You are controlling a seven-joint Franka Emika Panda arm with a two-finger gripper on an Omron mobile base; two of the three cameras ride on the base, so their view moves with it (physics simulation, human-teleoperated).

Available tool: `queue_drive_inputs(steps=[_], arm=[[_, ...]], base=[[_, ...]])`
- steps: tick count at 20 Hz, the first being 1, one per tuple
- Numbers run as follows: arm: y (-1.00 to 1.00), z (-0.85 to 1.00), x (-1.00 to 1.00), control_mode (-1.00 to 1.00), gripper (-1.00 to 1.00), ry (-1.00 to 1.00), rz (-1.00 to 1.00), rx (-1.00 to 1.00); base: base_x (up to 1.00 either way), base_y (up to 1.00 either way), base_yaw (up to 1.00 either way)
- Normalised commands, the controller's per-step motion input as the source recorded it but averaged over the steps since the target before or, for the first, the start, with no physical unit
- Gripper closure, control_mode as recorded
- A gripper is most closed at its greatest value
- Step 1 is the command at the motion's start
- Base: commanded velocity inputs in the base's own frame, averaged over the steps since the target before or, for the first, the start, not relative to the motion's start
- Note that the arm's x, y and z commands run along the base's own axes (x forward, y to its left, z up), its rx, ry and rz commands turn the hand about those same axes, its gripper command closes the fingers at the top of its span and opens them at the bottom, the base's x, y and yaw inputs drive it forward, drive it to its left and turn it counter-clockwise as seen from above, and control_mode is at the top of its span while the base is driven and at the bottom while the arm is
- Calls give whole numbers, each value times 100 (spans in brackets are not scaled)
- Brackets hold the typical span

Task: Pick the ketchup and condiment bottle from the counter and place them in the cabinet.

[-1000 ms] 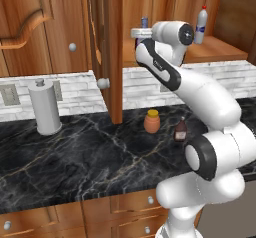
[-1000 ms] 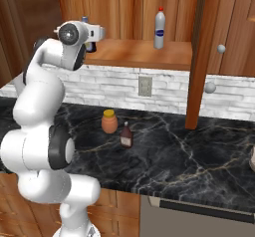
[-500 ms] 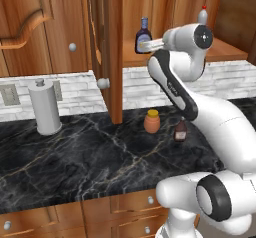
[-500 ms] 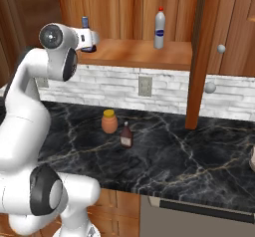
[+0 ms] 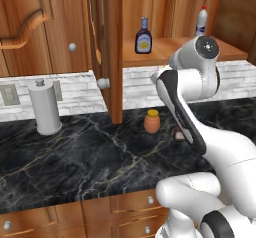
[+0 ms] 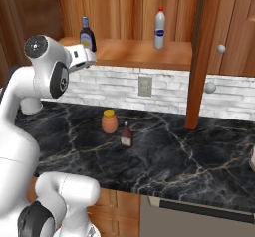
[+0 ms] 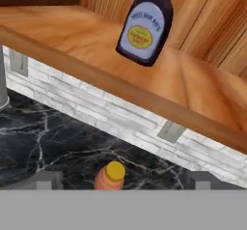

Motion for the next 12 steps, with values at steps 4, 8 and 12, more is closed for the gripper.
queue_drive_inputs(steps=[4,8,12], arm=[[-33,-99,-13,-100,-100,12,7,-22],[-44,-79,0,-100,-100,5,4,-16],[-51,-73,1,-100,-100,6,1,-9]], base=[[0,0,0],[0,0,0],[0,0,0]])
